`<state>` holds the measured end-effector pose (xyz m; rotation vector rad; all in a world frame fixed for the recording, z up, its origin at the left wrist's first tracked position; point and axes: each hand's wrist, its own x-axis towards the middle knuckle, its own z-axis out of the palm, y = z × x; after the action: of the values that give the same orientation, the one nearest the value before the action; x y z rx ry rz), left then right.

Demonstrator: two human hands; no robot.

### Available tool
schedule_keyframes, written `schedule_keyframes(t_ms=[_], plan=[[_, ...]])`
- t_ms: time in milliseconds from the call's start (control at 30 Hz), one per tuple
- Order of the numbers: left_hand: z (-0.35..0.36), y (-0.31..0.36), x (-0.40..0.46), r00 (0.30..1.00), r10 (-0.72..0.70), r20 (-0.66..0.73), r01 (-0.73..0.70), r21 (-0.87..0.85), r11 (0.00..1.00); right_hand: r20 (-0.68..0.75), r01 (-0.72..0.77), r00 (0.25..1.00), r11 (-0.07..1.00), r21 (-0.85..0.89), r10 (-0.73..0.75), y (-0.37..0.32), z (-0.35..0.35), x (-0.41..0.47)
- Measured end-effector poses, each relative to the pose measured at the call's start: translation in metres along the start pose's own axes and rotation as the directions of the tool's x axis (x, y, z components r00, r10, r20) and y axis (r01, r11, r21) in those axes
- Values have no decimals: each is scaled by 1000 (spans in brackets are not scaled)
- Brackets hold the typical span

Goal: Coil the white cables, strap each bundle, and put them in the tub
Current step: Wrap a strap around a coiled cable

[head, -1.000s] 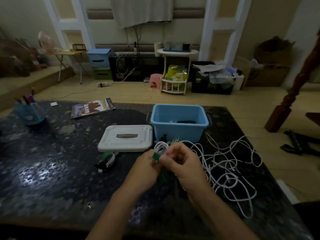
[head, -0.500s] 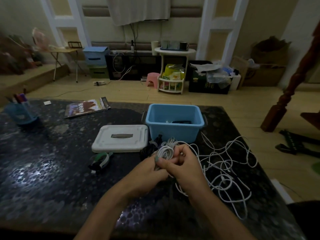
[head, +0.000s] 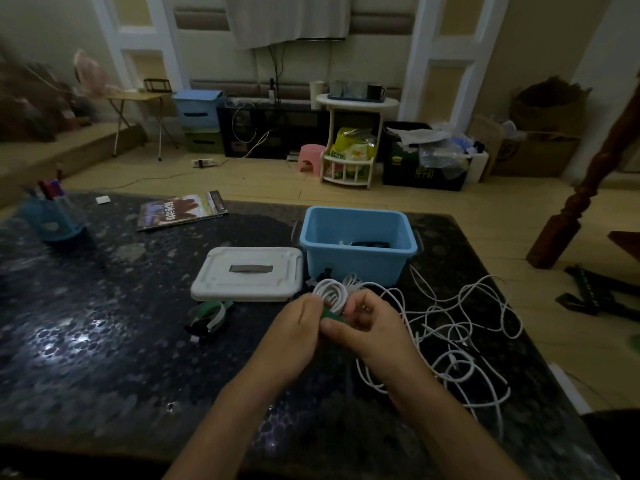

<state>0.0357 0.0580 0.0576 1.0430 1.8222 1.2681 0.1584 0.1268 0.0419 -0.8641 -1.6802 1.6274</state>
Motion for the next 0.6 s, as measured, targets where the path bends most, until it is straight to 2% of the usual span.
schedule_keyframes(t_ms=[200,367,500,600], plan=[[0,-8,4,999,54,0,-54,33,998,-15,-18,1000,999,51,18,1,4,-4],[-7,-7,5,975,168,-146,-148,139,979,102,-72,992,997,36,68,-6,-2,-4],[-17,-7,9,956,211,-206,-194,97,976,164,-11,986,996,-85,25,-6,-9,-3],[-14,-4,8,960,219,-177,-216,38,976,160,58,987,976,-210,-24,0,-8,-2]])
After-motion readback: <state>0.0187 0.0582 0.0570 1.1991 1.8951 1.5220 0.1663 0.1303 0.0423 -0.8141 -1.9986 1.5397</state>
